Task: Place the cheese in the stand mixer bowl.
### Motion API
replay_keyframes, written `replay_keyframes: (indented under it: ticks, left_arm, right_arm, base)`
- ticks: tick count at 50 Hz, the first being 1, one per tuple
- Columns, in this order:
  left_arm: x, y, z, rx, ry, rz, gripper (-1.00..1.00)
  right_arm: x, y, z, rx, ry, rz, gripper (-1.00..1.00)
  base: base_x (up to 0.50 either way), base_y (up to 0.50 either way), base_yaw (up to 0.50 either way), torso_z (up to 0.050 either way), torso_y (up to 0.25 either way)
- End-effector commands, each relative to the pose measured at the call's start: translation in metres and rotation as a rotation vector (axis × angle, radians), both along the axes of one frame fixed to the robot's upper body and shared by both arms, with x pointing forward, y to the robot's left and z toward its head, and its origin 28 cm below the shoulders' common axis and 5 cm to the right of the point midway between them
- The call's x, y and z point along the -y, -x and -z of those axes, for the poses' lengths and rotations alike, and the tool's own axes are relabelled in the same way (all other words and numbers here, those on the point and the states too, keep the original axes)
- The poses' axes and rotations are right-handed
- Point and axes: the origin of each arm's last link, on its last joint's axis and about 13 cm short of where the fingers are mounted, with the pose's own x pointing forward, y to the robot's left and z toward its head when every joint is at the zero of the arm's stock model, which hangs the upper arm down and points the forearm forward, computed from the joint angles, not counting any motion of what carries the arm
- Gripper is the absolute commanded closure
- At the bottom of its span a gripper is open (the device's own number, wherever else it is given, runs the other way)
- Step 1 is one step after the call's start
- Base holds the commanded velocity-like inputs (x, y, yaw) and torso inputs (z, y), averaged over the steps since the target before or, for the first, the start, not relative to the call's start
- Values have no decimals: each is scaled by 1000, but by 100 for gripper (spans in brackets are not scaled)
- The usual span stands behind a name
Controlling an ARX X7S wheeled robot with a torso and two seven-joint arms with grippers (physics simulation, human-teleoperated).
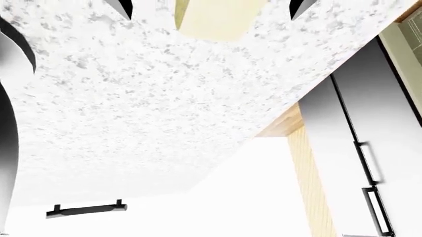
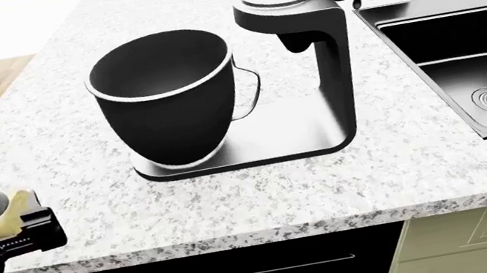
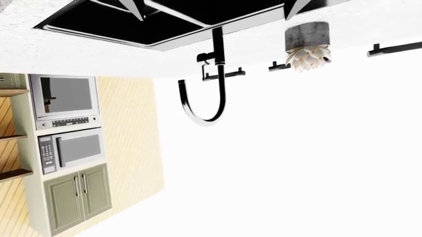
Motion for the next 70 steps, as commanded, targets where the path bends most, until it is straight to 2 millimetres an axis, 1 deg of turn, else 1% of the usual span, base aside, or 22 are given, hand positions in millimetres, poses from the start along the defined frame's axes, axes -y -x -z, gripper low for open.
replay_keyframes:
  ticks: [1,4,11,21,41,53,60,61,70]
  left_arm:
    - [-1,-1,7,-16,6,-8,-100]
    - [-1,-2,7,-21,11,-7,-100]
    - [-3,-12,10,-32,28,-28,-100]
    - [-1,-24,11,-40,31,-20,-100]
    - [-5,-24,19,-62,57,-34,-100]
    - [-2,-31,20,-73,48,-42,-100]
    - [-5,-34,20,-73,52,-57,-100]
    - [-5,-34,20,-74,55,-59,100]
    - [-2,-33,17,-67,40,-48,100]
  right_arm:
    - [-1,-1,1,-4,0,-4,-100]
    - [-1,-2,2,-7,0,-7,-100]
    - [-2,-5,3,-14,3,-12,-100]
    - [-2,-6,5,-16,-2,-17,-100]
    - [-4,-6,5,-17,-3,-23,-100]
    - [-4,-7,7,-20,-6,-26,-100]
    - [-4,-8,7,-21,-5,-27,-100]
    - [-4,-8,7,-22,-6,-28,-100]
    - [-4,-9,8,-24,-6,-29,-100]
  base:
    - [0,0,0,0,0]
    - [0,0,0,0,0]
    - [0,0,0,0,0]
    - [0,0,0,0,0]
    - [0,0,0,0,0]
    - [0,0,0,0,0]
    - [0,0,0,0,0]
    - [0,0,0,0,0]
    - [0,0,0,0,0]
